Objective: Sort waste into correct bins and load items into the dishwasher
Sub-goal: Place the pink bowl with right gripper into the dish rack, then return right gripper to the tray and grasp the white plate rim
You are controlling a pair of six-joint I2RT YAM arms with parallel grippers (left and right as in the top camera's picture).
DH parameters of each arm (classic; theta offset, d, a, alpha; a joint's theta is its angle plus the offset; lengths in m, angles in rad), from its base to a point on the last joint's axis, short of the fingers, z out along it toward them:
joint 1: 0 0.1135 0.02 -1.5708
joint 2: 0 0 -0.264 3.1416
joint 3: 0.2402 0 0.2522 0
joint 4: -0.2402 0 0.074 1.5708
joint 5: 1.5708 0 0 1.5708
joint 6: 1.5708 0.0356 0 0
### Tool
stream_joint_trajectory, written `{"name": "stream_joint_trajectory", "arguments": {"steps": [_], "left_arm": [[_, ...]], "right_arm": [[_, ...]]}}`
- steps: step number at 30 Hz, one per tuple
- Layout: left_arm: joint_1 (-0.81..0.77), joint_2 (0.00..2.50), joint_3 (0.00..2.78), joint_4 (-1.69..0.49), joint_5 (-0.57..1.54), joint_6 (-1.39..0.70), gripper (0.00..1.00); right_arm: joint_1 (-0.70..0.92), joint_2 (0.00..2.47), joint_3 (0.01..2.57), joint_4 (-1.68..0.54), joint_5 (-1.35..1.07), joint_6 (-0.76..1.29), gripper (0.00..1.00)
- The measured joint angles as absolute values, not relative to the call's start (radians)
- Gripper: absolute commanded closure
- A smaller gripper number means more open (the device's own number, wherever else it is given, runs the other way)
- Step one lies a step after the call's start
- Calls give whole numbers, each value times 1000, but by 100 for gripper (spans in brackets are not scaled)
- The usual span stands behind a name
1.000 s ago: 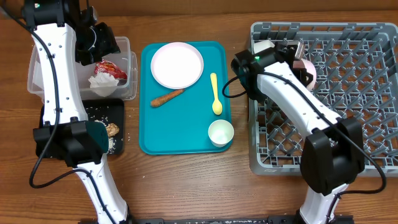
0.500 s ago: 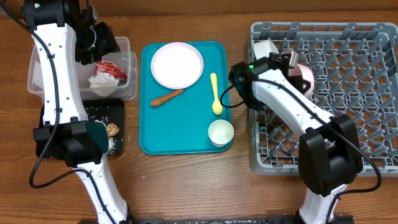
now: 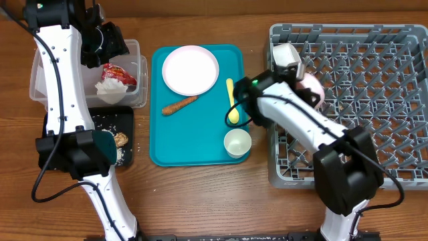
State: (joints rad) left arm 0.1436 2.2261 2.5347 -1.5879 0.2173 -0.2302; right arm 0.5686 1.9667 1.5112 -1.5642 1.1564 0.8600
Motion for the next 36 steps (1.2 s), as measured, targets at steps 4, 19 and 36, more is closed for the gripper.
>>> {"name": "stream_joint_trajectory", "arguments": {"steps": [4, 19, 36], "left_arm": [[144, 2226, 2535, -1585, 217, -230, 38], [144, 2226, 2535, -1570, 217, -230, 36], [144, 2226, 2538, -1562, 217, -206, 40]], "right_arm": [[597, 1967, 1505, -1576, 1079, 857, 24], [647, 1969, 1634, -1683, 979, 838, 0], [642, 1963, 2099, -1291, 623, 691, 3]]}}
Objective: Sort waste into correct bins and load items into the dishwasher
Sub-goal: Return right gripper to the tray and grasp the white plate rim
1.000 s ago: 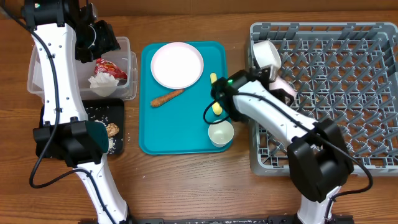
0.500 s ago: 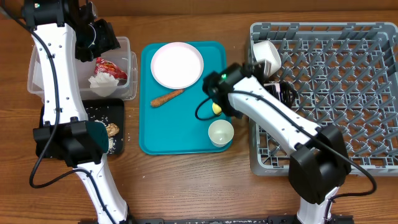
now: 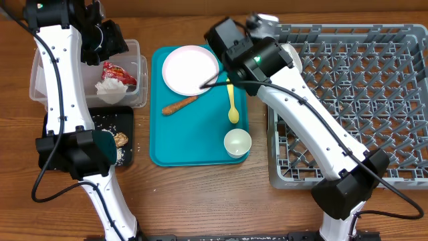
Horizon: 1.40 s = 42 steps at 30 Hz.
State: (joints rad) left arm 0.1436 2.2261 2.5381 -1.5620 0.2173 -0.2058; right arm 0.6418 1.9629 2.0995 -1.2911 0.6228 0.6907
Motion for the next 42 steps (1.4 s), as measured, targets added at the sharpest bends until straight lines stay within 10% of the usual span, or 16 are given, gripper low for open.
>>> {"name": "stream_joint_trajectory", "arguments": {"steps": [15, 23, 42], "left_arm": [[144, 2084, 2631, -1527, 205, -180, 29], [144, 2069, 2640, -1549, 180, -180, 27], [144, 2069, 2639, -1559, 156, -180, 16]], "right_arm": [[556, 2094, 2100, -956, 1, 511, 2], [554, 2304, 2096, -935, -49, 638, 43], [557, 2465, 2094, -931, -48, 710, 78]]}}
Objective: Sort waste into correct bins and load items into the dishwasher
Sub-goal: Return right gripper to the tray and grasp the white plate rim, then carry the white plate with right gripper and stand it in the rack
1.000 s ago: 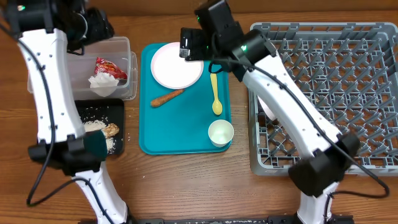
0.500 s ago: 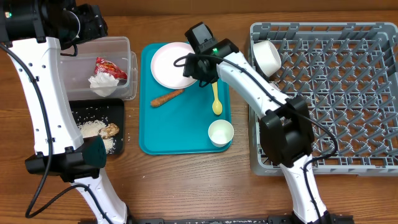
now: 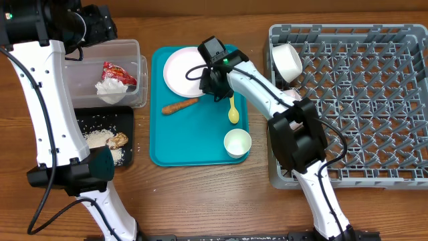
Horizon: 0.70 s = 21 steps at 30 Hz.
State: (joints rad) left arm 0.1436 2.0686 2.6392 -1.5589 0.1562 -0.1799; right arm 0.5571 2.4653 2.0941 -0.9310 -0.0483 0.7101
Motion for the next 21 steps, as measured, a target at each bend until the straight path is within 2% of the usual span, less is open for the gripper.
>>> {"name": "stream_joint_trajectory", "arguments": {"steps": [6, 15, 21], "left_arm": [[144, 2069, 2639, -1563, 156, -180, 14], [144, 2069, 2639, -1563, 156, -180, 13], [144, 2069, 2640, -1555, 155, -180, 12]], "right_arm": [[557, 2469, 2094, -928, -38, 711, 96], [553, 2471, 2109, -940, -37, 718, 96], [525, 2475, 2212, -1039, -33, 633, 96]]}}
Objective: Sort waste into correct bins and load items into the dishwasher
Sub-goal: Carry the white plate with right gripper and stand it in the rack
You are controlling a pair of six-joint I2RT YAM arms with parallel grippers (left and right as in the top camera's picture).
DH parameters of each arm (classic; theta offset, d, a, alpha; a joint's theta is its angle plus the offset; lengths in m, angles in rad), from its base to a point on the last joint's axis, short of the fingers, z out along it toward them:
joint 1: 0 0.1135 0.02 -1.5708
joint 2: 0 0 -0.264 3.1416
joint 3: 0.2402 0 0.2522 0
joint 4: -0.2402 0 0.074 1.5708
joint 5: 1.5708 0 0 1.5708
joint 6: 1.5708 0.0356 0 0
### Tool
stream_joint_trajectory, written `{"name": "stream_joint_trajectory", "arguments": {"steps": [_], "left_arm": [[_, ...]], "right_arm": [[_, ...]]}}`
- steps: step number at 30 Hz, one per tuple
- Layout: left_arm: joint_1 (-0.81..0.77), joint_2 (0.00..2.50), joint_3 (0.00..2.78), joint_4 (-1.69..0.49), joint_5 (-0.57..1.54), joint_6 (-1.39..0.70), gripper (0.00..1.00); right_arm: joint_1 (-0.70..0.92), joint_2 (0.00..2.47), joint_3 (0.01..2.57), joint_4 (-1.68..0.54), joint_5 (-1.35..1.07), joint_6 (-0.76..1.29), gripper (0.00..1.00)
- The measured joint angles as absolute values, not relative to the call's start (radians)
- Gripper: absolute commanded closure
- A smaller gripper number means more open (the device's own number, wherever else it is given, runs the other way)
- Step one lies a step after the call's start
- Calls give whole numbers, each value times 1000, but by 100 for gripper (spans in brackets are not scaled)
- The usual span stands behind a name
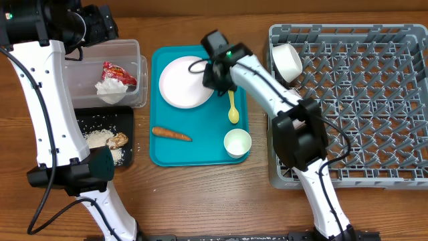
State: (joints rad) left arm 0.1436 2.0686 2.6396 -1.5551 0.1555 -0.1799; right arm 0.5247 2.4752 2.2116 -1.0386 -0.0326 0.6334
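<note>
A white plate (179,84) lies at the back of the teal tray (200,152). My right gripper (210,75) sits over the plate's right rim, its fingers closed on that rim. An orange carrot (171,134) lies flat in front of the plate. A yellow spoon (232,107) and a white cup (237,142) are on the tray's right side. The grey dish rack (361,107) stands at the right with a white bowl (286,61) in its near-left corner. My left gripper (101,25) hangs behind the clear bin (130,48); its jaws are too dark to read.
The clear bin holds a red wrapper (117,71) and a crumpled tissue (111,88). A black tray (127,120) in front of it carries rice and food scraps. The left arm's white links run down the table's left side.
The plate has shifted a little forward and to the left under my right gripper. The carrot, then beside the plate's front edge, now lies lower on the tray. The left arm is unmoved.
First my right gripper was at the rack's left edge by the white bowl, and my left gripper hung over the clear bin. Then the right arm stood over the tray's back. Later it was down at the plate's rim with the left arm drawn back; now the plate has shifted.
</note>
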Motion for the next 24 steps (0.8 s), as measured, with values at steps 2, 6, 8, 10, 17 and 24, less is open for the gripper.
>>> {"name": "stream_joint_trajectory", "arguments": {"steps": [2, 6, 8, 10, 17, 24], "left_arm": [[144, 2069, 2640, -1555, 155, -180, 12], [144, 2069, 2639, -1546, 153, -180, 12], [144, 2069, 2640, -1543, 153, -180, 13], [144, 2069, 2640, -1540, 153, -180, 12], [144, 2069, 2640, -1535, 153, -180, 13], [144, 2069, 2639, -1531, 153, -180, 13]], "right_arm": [[504, 2475, 2293, -1096, -22, 596, 96], [467, 2450, 2466, -1255, 45, 543, 96], [455, 2418, 2542, -1351, 112, 529, 96], [446, 2372, 2613, -1444, 206, 517, 96], [441, 2183, 2717, -1681, 646, 500, 96], [436, 2154, 2716, -1696, 1000, 469, 96]]}}
